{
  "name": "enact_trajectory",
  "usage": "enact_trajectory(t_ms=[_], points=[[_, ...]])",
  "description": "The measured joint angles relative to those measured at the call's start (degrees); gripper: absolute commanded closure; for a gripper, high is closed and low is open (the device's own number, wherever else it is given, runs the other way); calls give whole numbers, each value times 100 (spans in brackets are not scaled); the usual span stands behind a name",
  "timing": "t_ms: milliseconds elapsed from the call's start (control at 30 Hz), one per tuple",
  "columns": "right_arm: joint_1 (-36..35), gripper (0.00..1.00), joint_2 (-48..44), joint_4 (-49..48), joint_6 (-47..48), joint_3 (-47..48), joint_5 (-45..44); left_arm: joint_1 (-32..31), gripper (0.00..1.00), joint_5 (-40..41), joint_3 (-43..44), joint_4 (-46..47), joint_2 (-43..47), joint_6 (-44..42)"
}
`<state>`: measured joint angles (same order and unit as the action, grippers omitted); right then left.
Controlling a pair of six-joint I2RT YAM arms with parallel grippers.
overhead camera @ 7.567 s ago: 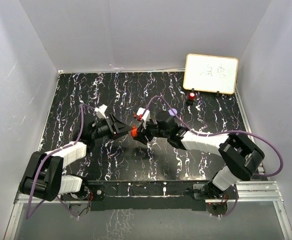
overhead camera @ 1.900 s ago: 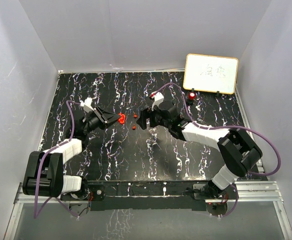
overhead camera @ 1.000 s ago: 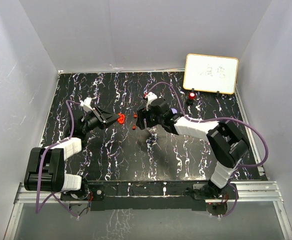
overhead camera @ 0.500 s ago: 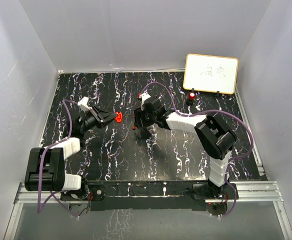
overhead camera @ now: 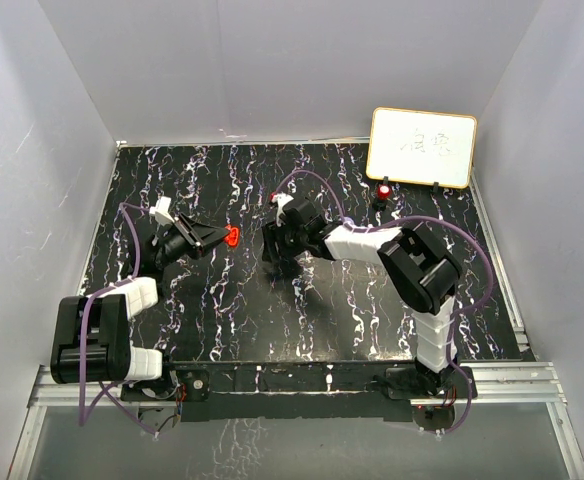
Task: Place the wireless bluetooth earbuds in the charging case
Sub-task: Pick up the earbud from the center of the board.
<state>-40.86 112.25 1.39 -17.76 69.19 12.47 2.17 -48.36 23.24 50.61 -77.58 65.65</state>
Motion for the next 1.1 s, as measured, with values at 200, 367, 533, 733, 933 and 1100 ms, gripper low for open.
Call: enact_trajectory(t_ms=[200, 367, 533, 733, 933, 1100], points=[[-125, 46, 151, -118, -74, 81, 68, 70, 100, -44, -28, 26, 2, 4], [-184, 46, 175, -179, -170, 81, 111, 120, 100, -72, -74, 37, 4, 26], [-234, 46, 199, -214, -223, 94, 142, 190, 100, -98, -74, 44, 13, 59], [-315, 46, 225, -256, -273, 122, 170, 240, 100, -136, -79, 46, 17, 87], [-378, 46, 225, -328, -264, 122, 208, 275, 100, -184, -87, 66, 20, 105], [-376, 46, 122, -332, -199, 17, 96, 323, 100, -199, -87, 90, 24, 107]])
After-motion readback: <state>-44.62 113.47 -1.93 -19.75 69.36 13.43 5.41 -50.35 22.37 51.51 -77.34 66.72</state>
